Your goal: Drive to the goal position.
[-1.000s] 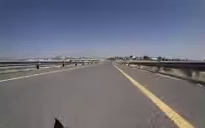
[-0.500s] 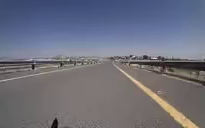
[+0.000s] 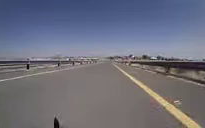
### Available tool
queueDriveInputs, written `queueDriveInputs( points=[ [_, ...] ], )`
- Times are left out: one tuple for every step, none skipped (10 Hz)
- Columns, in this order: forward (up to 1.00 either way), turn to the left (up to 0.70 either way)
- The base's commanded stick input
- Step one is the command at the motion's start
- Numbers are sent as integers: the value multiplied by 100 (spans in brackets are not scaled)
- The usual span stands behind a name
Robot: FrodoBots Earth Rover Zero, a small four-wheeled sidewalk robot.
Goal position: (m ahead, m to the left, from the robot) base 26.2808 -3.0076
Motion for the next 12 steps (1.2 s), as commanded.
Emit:
queueDriveInputs(
  points=[
    [100,0],
    [100,0],
    [100,0],
    [100,0],
    [100,0],
    [100,0],
    [100,0],
    [100,0],
    [100,0],
    [100,0],
    [100,0],
    [100,0]
  ],
)
